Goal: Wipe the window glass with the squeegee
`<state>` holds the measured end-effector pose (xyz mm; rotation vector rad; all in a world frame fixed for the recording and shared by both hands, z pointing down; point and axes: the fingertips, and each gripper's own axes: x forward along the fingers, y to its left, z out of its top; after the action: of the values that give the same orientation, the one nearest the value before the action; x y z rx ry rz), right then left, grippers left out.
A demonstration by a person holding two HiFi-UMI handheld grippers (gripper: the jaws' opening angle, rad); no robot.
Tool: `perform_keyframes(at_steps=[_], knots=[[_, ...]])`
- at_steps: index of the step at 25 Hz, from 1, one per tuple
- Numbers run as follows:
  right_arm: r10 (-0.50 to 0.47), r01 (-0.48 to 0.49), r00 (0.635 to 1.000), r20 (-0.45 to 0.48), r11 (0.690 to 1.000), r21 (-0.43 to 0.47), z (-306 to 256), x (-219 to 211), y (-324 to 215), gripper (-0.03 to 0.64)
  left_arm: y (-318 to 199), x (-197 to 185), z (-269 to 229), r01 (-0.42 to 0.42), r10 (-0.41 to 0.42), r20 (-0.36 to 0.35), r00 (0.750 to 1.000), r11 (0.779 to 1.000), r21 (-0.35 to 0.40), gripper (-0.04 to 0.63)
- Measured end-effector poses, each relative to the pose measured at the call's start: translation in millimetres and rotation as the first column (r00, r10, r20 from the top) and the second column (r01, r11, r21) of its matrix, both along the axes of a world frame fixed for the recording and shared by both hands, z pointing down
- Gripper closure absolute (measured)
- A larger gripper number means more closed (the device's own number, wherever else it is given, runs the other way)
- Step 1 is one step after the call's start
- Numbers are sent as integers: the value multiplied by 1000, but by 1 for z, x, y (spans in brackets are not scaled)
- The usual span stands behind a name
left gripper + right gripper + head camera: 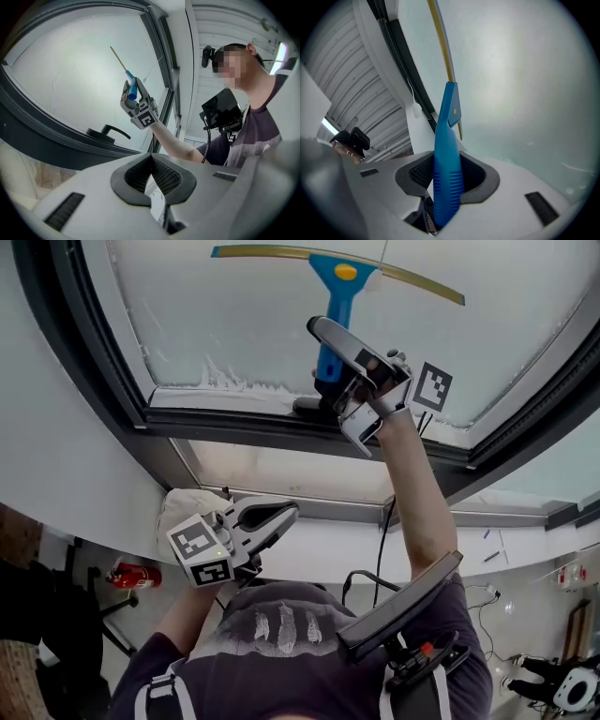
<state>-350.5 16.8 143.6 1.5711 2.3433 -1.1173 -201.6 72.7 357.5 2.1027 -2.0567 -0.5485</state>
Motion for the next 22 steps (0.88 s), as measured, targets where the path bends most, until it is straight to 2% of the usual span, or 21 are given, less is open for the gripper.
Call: perform_keyframes(at_steps=[7,22], knots=[[18,-19,999,-36,1000,-10,27,1,1,485,5,2,6,-8,8,-6,1000,1000,2,589],[27,-44,987,-159,994,-103,72,8,2,485,8,1,12,-23,23,-36,999,1000,4,589]])
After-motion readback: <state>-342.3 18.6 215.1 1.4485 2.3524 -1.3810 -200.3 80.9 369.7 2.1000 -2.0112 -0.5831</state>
